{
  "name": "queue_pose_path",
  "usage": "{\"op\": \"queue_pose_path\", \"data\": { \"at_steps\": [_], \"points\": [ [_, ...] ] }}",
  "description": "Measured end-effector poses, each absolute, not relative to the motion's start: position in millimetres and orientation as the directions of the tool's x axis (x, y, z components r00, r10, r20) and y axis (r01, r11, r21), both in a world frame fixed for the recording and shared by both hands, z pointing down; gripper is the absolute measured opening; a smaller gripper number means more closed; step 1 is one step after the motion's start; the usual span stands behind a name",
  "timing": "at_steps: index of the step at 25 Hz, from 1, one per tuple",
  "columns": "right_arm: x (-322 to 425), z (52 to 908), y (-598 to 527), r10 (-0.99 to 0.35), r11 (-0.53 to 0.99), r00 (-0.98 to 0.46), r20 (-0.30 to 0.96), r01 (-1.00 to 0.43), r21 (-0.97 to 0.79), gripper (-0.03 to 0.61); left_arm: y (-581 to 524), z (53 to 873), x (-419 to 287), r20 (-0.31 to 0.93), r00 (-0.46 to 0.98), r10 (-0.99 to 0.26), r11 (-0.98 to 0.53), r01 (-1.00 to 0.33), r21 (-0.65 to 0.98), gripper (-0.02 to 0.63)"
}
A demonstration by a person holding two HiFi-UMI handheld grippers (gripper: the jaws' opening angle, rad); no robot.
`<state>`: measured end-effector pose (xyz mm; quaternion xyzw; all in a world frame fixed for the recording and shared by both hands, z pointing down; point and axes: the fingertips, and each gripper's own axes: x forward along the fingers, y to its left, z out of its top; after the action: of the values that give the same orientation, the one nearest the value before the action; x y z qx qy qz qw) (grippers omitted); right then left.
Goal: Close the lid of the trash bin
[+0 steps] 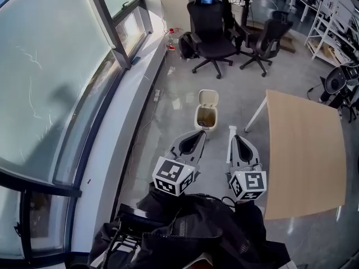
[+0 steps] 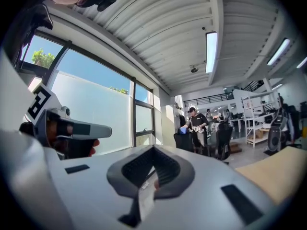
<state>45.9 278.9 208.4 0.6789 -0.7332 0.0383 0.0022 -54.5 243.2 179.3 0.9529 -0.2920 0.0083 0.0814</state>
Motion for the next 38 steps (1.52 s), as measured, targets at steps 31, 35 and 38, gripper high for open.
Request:
{"op": "queue_pose_path", "data": {
  "at_steps": [31,35,38],
  "points": [
    [72.2,264.7,258.7,-0.983,0.111,-0.127,0.134,-0.986,-0.121,0.005,229.0,227.0,-23.3,0.136,0.798,-0.587,-0.780,-0.602,0.172,0.000],
    [79.2,261.7,228.5,-0.984,0.103,-0.118,0.133,-0.988,-0.114,0.005,197.4,223.8,-18.1,0.123,0.799,-0.588,-0.780,-0.601,0.176,0.000],
    [80.2,259.5,197.7,-0.984,0.110,-0.124,0.125,-0.988,-0.110,0.005,166.9,223.4,-19.8,0.112,0.792,-0.600,-0.770,-0.610,0.184,0.000]
  ]
}}
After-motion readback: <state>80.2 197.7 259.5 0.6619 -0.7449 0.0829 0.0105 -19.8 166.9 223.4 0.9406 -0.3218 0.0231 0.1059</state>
